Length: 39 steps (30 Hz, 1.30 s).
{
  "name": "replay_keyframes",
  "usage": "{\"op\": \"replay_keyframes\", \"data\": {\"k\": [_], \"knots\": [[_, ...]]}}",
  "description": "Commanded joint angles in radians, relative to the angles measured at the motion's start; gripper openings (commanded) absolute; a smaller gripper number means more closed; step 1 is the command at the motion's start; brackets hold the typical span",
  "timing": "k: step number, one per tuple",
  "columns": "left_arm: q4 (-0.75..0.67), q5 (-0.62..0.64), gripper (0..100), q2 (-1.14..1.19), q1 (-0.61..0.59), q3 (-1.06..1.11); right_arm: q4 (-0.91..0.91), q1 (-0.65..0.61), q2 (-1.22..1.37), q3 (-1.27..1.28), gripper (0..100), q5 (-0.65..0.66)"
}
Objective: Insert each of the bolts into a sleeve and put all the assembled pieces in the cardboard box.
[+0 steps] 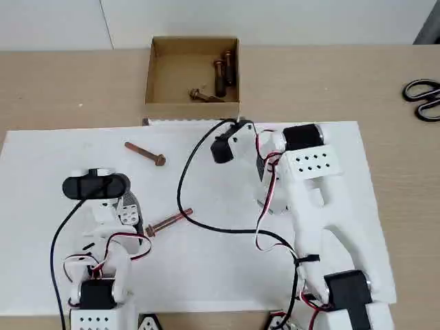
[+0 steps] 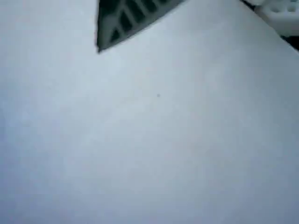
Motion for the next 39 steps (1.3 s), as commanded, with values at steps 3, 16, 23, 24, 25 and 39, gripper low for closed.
{"op": "replay_keyframes", "data": {"k": [3,16,23,24,25,39], "knots": [[0.006,-0.003,1,-0.003,0.000,-0.002,-0.111,0.042,-0.041,0.080,15.4,0.081],[0.008,-0.005,1,-0.003,-0.002,-0.002,-0.263,0.096,0.041,0.163,15.4,0.187],[0.008,-0.005,1,-0.003,-0.002,-0.002,-0.363,0.105,0.147,0.161,15.4,0.207],[0.008,-0.005,1,-0.003,-0.002,-0.002,-0.374,0.105,0.160,0.161,15.4,0.207],[0.008,-0.005,1,-0.003,-0.002,-0.002,-0.384,0.105,0.174,0.161,15.4,0.207],[0.008,-0.005,1,-0.003,-0.002,-0.002,-0.420,0.168,0.317,0.160,3.6,0.209]]}}
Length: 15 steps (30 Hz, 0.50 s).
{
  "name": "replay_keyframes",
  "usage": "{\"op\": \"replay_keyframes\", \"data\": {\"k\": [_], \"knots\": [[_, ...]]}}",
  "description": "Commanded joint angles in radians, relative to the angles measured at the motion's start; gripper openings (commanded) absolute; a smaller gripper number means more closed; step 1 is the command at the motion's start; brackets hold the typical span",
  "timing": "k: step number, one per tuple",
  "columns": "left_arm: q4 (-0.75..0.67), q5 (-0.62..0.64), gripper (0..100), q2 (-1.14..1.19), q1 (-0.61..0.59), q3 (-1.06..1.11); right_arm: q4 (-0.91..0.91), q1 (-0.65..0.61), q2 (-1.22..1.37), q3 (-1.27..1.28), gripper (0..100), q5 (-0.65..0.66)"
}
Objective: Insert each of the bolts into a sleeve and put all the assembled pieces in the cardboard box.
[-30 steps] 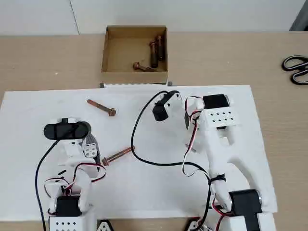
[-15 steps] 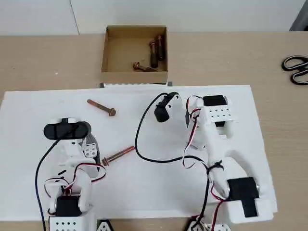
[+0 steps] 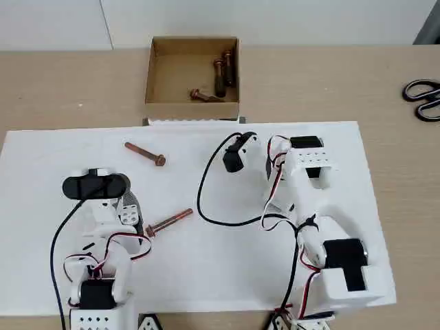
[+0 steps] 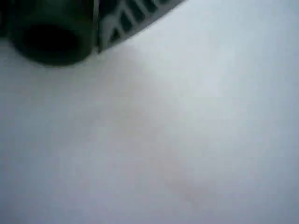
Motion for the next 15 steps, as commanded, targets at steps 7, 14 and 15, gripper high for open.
{"op": "replay_keyframes", "data": {"k": [7,14,15], "knots": [[0.008,-0.005,1,-0.003,-0.002,-0.002,0.044,0.030,0.035,-0.037,0.8,-0.005],[0.008,-0.006,1,-0.003,-0.002,-0.002,0.223,-0.001,-0.045,-0.299,0.8,-0.146],[0.008,-0.006,1,-0.003,-0.002,-0.002,0.254,-0.015,-0.065,-0.330,0.7,-0.161]]}}
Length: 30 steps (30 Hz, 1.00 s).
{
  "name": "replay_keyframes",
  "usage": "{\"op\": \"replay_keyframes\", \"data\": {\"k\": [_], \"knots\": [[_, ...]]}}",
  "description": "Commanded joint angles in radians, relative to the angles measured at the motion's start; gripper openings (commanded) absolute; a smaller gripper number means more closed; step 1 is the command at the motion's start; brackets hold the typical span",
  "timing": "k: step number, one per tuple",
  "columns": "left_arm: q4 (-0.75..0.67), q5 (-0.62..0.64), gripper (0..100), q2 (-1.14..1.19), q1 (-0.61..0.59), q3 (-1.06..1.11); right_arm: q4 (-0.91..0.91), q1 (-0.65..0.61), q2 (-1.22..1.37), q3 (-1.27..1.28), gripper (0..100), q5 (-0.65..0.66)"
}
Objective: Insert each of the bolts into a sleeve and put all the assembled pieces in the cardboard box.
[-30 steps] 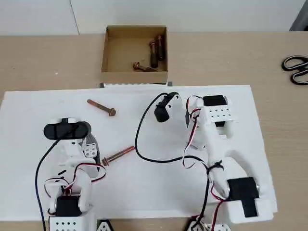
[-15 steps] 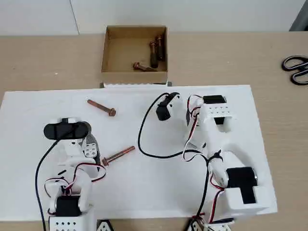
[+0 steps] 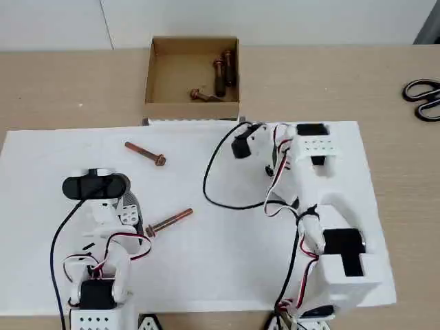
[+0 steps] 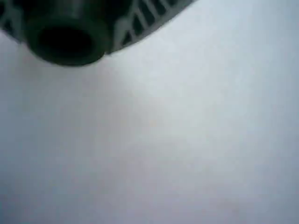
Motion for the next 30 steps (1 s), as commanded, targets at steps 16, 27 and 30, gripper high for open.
{"op": "replay_keyframes", "data": {"k": [16,27,30], "knots": [[0.147,-0.176,4,0.011,0.006,-0.219,0.278,0.015,-0.450,-0.101,0.2,-0.196],[0.204,-0.242,6,0.563,0.000,-0.687,0.272,0.114,-0.694,0.199,0.3,-0.195],[0.252,-0.247,6,0.778,0.006,-0.868,0.272,0.143,-0.734,0.252,0.3,-0.195]]}}
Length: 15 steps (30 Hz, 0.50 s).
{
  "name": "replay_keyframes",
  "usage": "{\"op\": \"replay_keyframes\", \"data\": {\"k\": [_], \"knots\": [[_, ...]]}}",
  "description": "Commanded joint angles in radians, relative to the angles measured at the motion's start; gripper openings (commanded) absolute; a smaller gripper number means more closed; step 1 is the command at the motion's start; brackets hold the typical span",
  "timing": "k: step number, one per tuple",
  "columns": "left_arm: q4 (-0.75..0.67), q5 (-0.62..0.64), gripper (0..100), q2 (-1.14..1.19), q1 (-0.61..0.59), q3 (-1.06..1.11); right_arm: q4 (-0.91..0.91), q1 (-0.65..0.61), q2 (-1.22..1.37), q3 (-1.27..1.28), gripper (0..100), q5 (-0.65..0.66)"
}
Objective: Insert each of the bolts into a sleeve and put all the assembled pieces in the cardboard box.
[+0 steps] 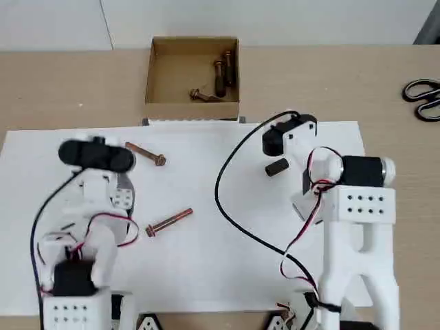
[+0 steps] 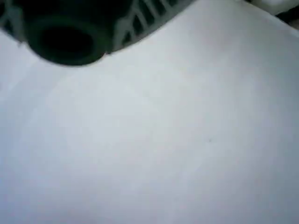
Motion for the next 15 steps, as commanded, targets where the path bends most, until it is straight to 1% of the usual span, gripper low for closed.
{"op": "replay_keyframes", "data": {"k": [1,5,8,11,15], "knots": [[0.054,-0.014,6,0.272,0.006,-0.252,0.001,0.041,-0.071,0.040,0.3,-0.008],[0.141,-0.129,6,0.549,0.000,-0.481,0.001,0.079,-0.128,0.094,0.3,-0.006],[0.184,-0.180,6,0.721,0.006,-0.610,0.001,0.088,-0.163,0.127,0.3,-0.006],[0.190,-0.229,6,0.870,0.006,-0.710,-0.001,0.088,-0.183,0.153,0.3,-0.006],[0.196,-0.348,7,1.069,0.003,-0.832,-0.013,0.088,-0.189,0.186,0.3,-0.006]]}}
